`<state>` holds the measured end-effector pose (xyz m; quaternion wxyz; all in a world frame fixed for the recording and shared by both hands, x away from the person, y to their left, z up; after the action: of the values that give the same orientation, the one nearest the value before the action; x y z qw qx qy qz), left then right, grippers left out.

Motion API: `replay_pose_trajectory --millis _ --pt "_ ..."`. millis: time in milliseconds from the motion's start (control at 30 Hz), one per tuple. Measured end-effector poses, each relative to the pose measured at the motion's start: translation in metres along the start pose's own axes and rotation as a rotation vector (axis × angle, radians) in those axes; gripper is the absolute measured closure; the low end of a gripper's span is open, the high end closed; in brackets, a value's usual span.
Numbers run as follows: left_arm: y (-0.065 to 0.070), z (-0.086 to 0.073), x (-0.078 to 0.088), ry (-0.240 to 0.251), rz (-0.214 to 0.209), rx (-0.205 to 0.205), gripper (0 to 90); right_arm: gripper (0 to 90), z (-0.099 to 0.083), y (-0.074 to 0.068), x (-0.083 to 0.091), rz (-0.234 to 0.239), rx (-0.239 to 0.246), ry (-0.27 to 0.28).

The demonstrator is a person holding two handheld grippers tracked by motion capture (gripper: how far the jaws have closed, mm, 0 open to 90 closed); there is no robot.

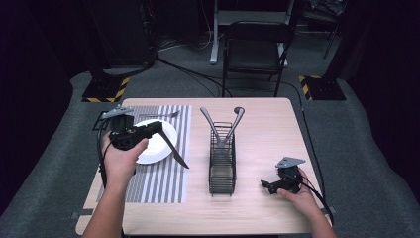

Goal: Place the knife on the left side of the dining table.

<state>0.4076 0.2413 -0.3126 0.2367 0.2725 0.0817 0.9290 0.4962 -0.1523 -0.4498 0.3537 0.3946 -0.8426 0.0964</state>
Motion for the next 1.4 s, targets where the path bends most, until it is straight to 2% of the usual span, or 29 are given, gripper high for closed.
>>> replay_pose_trajectory --millis 400,433,467,900,933,967,1033,1100,1400 --pt "-0.025 -0.018 -0.007 -0.024 0.053 0.04 83.4 0.0 0.0 0.0 0.0 0.001 -0.001 0.0" --pt "-0.027 -0.019 -0.008 -0.024 0.056 0.041 83.4 0.0 0.0 0.001 0.0 -0.006 0.01 0.005" --pt "-0.028 -0.021 -0.009 -0.029 0.06 0.046 83.5 0.0 0.0 0.0 0.0 0.003 -0.003 -0.001" --pt "-0.047 -0.037 -0.018 -0.047 0.08 0.088 83.4 0.0 0.0 0.0 0.0 0.001 -0.001 0.0" --pt "-0.047 -0.038 -0.019 -0.048 0.084 0.102 83.4 0.0 0.0 0.0 0.0 0.001 -0.001 0.0" --pt "-0.049 -0.04 -0.019 -0.05 0.087 0.095 83.4 0.0 0.0 0.0 0.0 0.001 -0.001 0.0" --pt "-0.052 -0.042 -0.018 -0.038 0.087 0.111 83.4 0.0 0.0 0.0 0.0 0.001 -0.001 0.0" --pt "-0.057 -0.044 -0.017 -0.036 0.099 0.108 83.2 0.0 0.0 0.0 0.0 0.001 -0.001 0.0" --pt "-0.084 -0.058 -0.01 -0.022 0.175 0.172 79.7 0.0 0.0 0.0 0.0 0.001 -0.001 0.0"
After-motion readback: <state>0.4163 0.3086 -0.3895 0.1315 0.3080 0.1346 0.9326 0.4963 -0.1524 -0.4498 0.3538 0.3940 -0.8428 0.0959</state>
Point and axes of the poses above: each handheld gripper's, and its own axes: x roughly backward along the jaws, z roughly out of its top, y roughly to its right, the point moved 3 cm from there along -x, roughly forward along the jaws, and after that the axes turned 5 degrees about z, right-handed, at the moved point
